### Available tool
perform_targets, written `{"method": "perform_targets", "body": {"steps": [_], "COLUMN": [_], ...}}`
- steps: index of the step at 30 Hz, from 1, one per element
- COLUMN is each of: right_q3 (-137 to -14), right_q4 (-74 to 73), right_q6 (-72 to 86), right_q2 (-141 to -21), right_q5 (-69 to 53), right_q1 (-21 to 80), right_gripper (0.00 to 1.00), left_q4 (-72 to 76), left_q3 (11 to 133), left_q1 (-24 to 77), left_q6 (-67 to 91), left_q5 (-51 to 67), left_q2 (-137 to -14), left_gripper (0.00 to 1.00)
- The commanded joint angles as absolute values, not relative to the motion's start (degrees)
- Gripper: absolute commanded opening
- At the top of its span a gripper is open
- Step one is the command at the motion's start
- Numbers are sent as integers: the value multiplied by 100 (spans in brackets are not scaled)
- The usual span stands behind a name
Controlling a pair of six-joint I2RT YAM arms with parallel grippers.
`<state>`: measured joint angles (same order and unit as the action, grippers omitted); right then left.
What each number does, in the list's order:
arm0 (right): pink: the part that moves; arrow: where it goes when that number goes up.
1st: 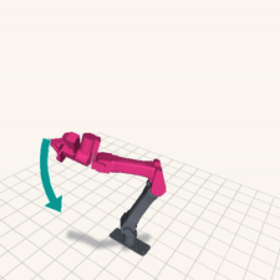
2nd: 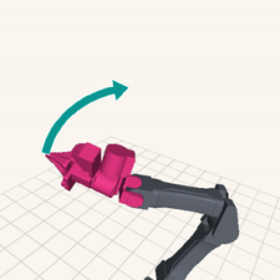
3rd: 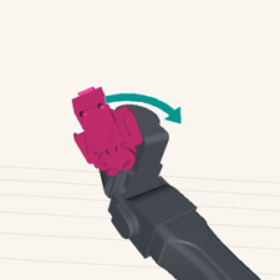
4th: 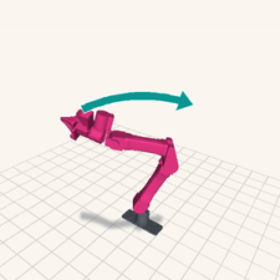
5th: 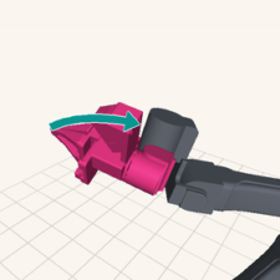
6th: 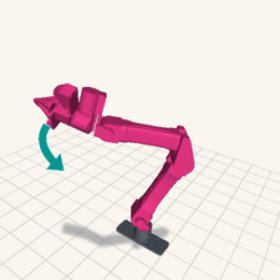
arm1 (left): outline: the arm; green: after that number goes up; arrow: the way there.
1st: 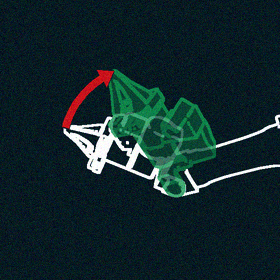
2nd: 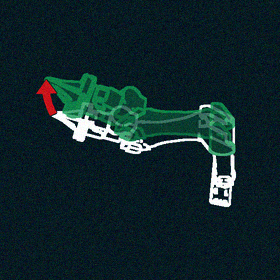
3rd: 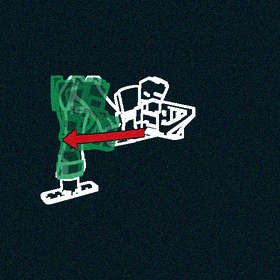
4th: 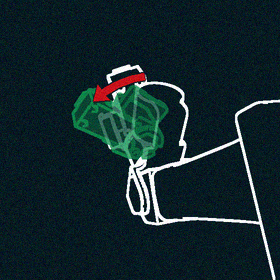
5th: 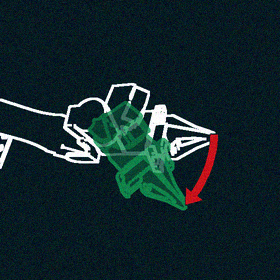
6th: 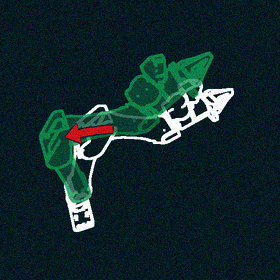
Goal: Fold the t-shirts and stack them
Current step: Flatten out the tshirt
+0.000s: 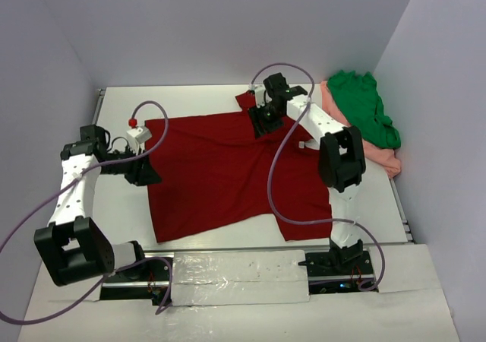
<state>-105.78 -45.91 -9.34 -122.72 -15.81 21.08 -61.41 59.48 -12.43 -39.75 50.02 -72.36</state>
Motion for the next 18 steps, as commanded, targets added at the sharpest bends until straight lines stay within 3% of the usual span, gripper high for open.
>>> {"method": "perform_targets", "body": {"steps": [1,18], "right_q3": [-10547,-11038], "right_q4": [-4245,-4772], "right_q6": [-721,-422], "right_q2": [-11664,-10986], "right_q5": [-1758,-1529], "right_q1": [2057,1688], "right_gripper": [61,60], "left_q4": [-7573,-7770], "left_q3": [6099,6170], "left_q1": [-1222,315], "left_q6": [-5614,-6012], "left_q5": [5809,4386], "left_q2": [-7540,-9606], "left_gripper": [44,39]}}
